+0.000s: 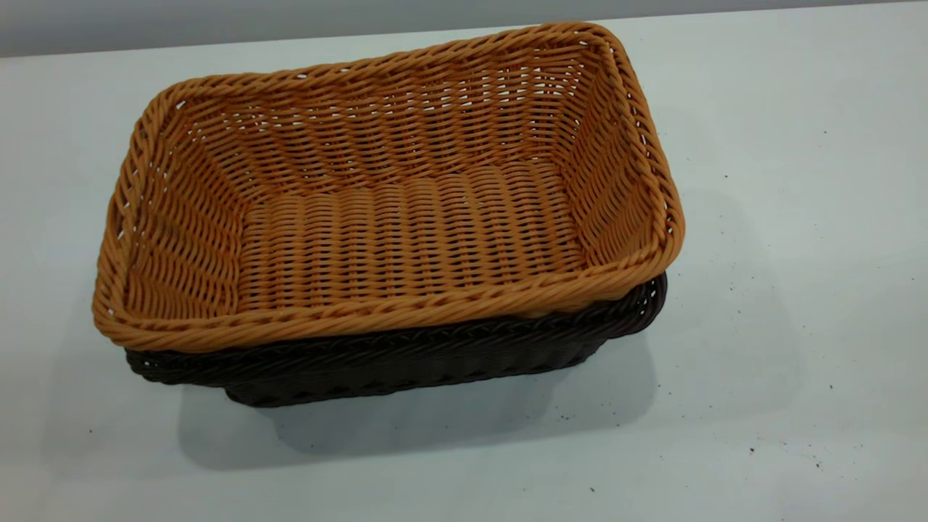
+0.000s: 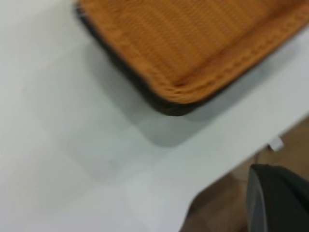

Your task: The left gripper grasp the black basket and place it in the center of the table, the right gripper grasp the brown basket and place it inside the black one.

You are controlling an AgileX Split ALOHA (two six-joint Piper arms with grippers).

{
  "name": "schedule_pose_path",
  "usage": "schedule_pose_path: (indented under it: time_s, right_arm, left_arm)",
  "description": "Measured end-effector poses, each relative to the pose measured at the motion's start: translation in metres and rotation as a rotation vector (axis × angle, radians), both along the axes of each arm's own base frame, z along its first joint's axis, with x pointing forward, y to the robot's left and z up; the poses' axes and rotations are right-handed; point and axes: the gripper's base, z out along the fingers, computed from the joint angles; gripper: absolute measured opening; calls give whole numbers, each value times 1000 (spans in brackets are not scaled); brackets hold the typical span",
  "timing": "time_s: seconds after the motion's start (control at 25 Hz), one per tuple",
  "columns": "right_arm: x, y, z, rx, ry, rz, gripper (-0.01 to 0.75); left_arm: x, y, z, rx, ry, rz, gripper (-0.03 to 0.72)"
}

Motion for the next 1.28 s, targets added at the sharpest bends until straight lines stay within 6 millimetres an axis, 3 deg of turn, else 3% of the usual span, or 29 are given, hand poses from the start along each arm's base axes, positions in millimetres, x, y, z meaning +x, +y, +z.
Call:
schedule_pose_path:
  time_s: [0.6, 1.28]
  right_arm:
    - [3, 3, 0, 1, 0, -268, 0]
    - [5, 4, 0, 3, 0, -406, 0]
  left_arm:
    - [-15, 14, 2, -38, -133, 578, -1]
    - [-22, 15, 3, -47, -188, 600, -1]
